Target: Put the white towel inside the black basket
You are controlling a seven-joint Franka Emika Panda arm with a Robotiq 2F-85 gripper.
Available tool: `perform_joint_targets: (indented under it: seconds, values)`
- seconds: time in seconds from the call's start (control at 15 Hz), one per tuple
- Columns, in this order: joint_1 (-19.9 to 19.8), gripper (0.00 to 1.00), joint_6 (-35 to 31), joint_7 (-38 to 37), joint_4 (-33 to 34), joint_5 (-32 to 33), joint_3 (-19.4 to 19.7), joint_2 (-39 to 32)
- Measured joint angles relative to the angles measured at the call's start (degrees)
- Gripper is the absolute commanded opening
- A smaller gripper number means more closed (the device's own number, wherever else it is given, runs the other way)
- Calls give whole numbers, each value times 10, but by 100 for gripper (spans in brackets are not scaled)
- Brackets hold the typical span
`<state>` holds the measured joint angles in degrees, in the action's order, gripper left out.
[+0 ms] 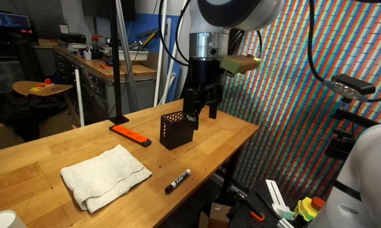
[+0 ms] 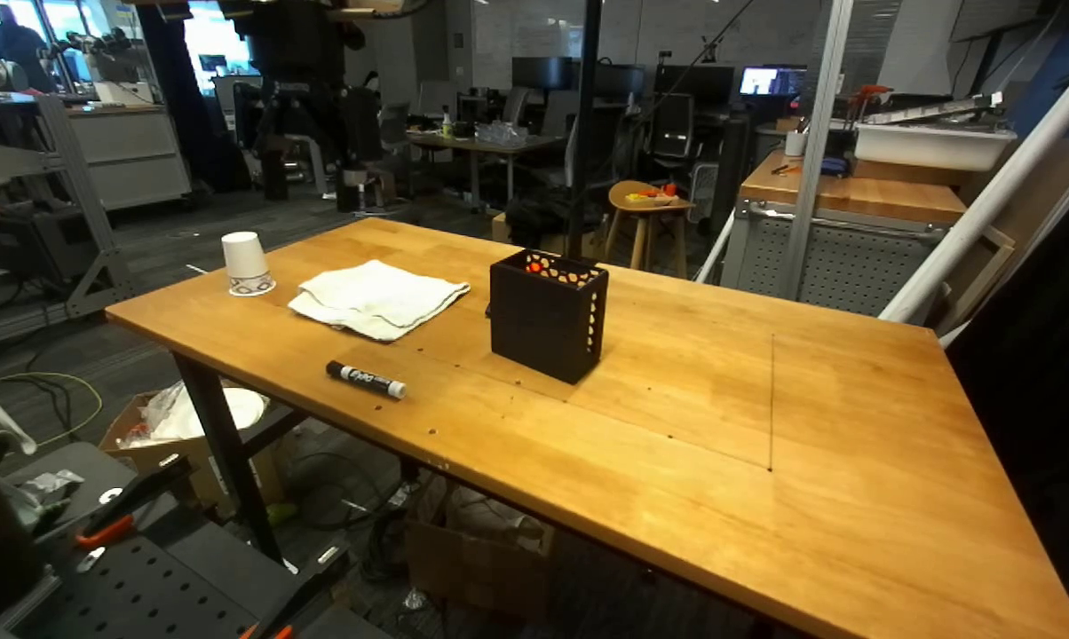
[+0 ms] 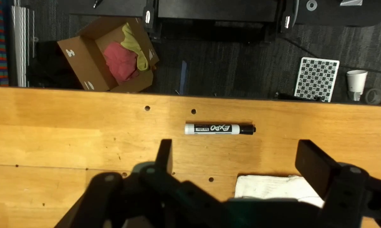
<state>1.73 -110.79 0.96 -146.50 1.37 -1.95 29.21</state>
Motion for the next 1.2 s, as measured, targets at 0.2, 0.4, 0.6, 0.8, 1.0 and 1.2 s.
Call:
perform_joint_targets:
  seconds: [0.2, 0.4, 0.6, 0.8, 1.0, 1.2]
  values:
    - [17, 100, -24, 7, 29, 1, -14, -26]
    - [30, 100, -53, 20, 71, 2, -23, -63]
    - [43, 100, -85, 39, 121, 2, -30, -111]
    - [56, 100, -115, 54, 173, 3, -41, -165]
    - [68, 100, -147, 70, 217, 5, -55, -220]
    - [76, 100, -179, 80, 254, 27, -69, -276]
